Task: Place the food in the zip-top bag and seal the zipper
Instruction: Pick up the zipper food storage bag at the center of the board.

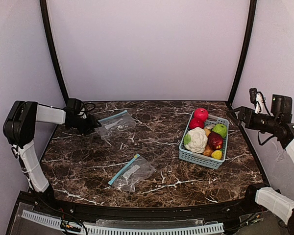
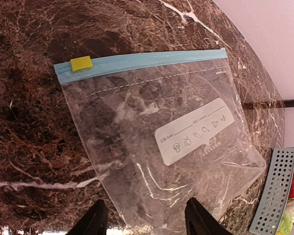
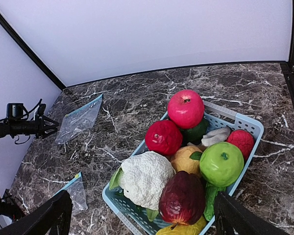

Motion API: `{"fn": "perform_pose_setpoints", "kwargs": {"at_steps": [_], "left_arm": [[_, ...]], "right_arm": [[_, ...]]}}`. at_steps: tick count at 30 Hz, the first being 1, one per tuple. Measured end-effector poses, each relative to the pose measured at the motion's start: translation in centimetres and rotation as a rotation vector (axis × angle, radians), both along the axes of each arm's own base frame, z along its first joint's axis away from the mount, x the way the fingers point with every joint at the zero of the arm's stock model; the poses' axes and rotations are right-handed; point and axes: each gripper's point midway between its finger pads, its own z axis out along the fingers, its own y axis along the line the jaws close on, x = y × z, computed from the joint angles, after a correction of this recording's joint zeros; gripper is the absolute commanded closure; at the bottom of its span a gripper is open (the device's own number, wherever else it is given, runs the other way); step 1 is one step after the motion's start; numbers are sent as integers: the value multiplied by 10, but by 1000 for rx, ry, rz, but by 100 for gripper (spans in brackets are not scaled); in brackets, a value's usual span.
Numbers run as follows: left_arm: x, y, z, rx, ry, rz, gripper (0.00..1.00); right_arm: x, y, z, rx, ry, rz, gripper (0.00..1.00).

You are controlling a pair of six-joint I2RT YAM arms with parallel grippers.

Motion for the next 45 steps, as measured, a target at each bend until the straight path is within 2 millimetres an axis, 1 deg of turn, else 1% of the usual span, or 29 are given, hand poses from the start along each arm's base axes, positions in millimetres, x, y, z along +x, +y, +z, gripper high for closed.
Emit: {"fn": "perform_pose_setpoints", "kwargs": {"at_steps": [3,8,15,19,25,27,28,29,30,32,34,39,45], "left_arm": [[-1,4,-11,6,25,15,43],[-1,4,-22,0,50,26,43],[10,4,-25,-19,24,25,45],[21,2,-25,-29,3,20,50],[32,1,-28,-32,-10,19,62],[35,1,-29,-29,-12,20,68],[36,1,-30,-28,-12,21,72],[37,1,-30,-27,-13,21,74],[38,2,-31,-22,-12,23,78],[39,3,-32,-13,-12,23,84],[39,4,-34,-5,-11,19,86],[39,4,-37,13,-8,1,98],[38,0,-37,6,-14,-30,99]], "right_arm": [[0,0,-3,0,6,0,1],[0,0,-7,1,16,0,1],[0,1,-7,2,17,3,1],[0,2,-7,3,17,8,2],[1,2,-8,3,17,8,1],[2,2,-8,3,20,8,1],[2,2,-8,3,21,8,1],[2,2,-9,3,23,8,1],[2,2,-9,3,24,8,1],[3,2,-10,3,27,8,1],[3,2,-11,3,30,8,1],[5,2,-12,3,33,10,1],[6,2,-10,3,26,11,1]]}}
